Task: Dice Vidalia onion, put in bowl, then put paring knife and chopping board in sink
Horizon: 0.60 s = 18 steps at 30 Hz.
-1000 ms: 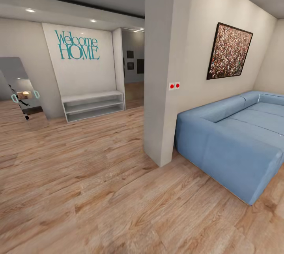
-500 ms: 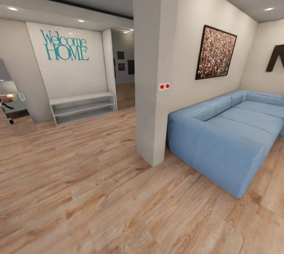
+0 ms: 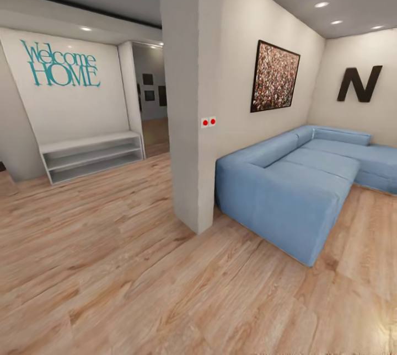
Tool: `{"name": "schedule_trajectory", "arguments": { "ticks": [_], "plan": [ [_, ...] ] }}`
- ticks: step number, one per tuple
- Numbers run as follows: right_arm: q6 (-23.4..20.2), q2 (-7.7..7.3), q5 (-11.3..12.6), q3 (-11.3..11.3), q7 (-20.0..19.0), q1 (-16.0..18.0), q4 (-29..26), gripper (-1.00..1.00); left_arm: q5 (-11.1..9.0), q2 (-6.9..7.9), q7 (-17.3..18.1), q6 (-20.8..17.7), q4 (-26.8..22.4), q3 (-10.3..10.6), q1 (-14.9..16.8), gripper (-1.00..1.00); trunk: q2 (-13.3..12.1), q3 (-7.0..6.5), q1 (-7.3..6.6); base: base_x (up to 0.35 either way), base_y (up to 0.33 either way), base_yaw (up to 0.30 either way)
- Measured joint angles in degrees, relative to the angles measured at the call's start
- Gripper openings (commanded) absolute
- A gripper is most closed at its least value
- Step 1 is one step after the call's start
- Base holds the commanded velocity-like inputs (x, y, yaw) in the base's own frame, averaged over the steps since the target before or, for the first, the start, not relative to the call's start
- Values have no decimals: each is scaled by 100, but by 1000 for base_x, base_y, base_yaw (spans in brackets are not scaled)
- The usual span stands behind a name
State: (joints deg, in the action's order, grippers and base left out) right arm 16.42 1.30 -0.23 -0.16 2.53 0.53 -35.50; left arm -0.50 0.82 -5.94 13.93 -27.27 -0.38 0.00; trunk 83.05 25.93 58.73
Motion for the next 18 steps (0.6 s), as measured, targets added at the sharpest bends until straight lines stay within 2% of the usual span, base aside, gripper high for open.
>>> {"name": "schedule_trajectory", "arguments": {
  "ticks": [18],
  "plan": [
    [-3,0,1,1,0,2,46,100,-6,-11,-17,0,-4,-21,0,100,0,-40,0,0,0,-238]
  ]
}}
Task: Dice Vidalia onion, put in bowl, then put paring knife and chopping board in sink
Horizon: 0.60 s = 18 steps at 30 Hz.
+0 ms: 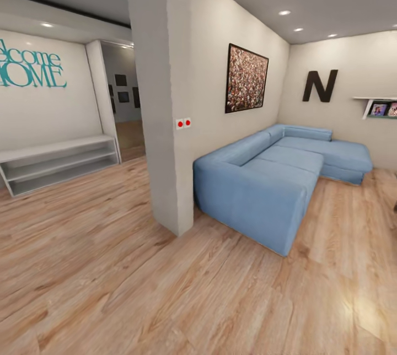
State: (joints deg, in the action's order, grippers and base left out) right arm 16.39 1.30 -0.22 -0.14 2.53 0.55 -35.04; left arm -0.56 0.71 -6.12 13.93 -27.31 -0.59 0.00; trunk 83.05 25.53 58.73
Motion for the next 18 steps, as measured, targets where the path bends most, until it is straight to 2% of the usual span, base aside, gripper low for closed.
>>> {"name": "schedule_trajectory", "arguments": {
  "ticks": [18],
  "plan": [
    [3,0,-1,0,0,0,1,100,0,-10,0,0,0,5,0,100,0,0,0,0,0,-240]
  ]
}}
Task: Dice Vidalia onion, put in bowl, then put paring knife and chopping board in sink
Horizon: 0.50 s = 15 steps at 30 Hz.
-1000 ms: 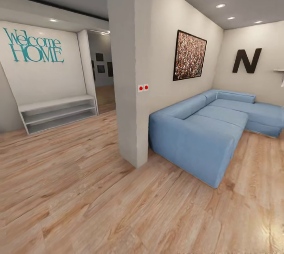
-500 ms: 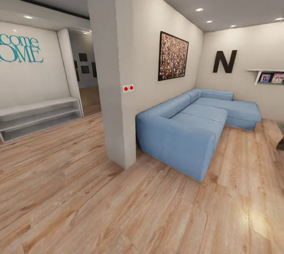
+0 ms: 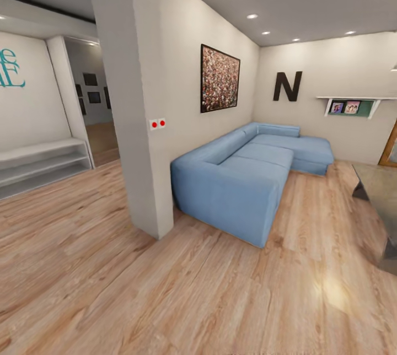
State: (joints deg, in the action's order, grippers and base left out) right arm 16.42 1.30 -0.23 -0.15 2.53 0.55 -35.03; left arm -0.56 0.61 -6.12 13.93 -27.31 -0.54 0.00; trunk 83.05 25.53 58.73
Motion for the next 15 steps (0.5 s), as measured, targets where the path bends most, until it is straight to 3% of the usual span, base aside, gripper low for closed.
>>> {"name": "schedule_trajectory", "arguments": {
  "ticks": [15],
  "plan": [
    [2,0,0,3,0,0,0,100,0,-8,0,0,2,0,0,100,0,0,0,0,0,-240]
  ]
}}
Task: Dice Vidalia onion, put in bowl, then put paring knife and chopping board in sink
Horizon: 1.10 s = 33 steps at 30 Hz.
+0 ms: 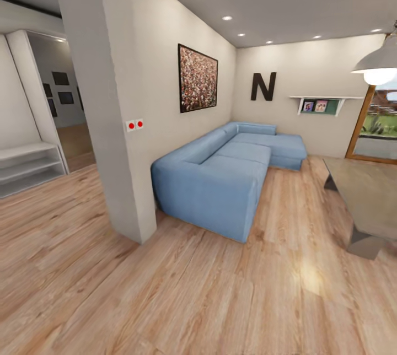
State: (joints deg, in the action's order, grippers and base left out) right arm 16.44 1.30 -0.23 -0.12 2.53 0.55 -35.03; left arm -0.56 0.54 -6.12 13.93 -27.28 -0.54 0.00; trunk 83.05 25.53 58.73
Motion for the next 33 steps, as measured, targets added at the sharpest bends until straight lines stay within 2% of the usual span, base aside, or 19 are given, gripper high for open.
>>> {"name": "schedule_trajectory", "arguments": {
  "ticks": [33],
  "plan": [
    [0,0,7,4,1,-2,0,100,0,-13,8,9,51,11,1,100,0,0,0,0,0,-241]
  ]
}}
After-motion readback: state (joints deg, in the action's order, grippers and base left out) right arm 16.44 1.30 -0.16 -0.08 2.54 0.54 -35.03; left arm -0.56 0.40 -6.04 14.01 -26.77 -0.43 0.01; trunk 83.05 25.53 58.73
